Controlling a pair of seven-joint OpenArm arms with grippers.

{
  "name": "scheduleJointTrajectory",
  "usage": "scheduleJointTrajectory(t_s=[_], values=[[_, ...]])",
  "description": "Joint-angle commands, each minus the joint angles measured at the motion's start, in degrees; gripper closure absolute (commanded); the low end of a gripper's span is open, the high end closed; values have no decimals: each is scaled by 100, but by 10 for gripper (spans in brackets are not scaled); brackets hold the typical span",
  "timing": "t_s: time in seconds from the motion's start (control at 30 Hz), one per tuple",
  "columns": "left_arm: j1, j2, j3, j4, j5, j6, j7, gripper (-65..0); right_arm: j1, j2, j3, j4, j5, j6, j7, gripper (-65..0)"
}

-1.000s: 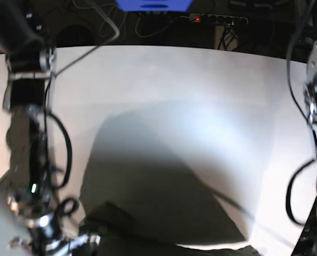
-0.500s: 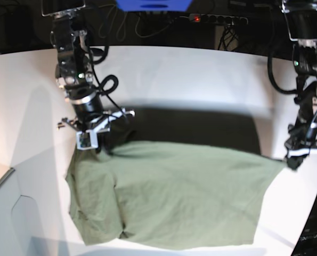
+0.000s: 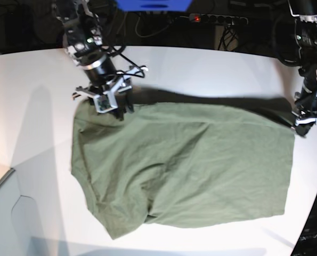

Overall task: Layout the t-shirt on the table in an organized manner, then fold the t-shirt properly
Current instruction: 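Lift the green shirt with both grippers and lay it flat on the table, then open the right gripper and move it to the shirt's shoulder corner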

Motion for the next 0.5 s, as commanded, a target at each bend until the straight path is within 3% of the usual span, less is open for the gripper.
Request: scheduleJointTrajectory(t_s=[0.0,0.17,0.33,0.47], values=[[-28,-100,-48,92,-30,-49,-132,-1,-91,31,116,330,30,-2,198,-268],[51,-91,-48,84,-39,-49,-176,-1,-390,49,951,708,47,-2,189,-325],[78,-91,-48,84,-39,-49,-492,-1,-21,49,1549,-65,47,-2,180,-372],[78,-12,-48,84,-39,-49,-492,-1,340,49,1663,-786,47,-2,180,-407]])
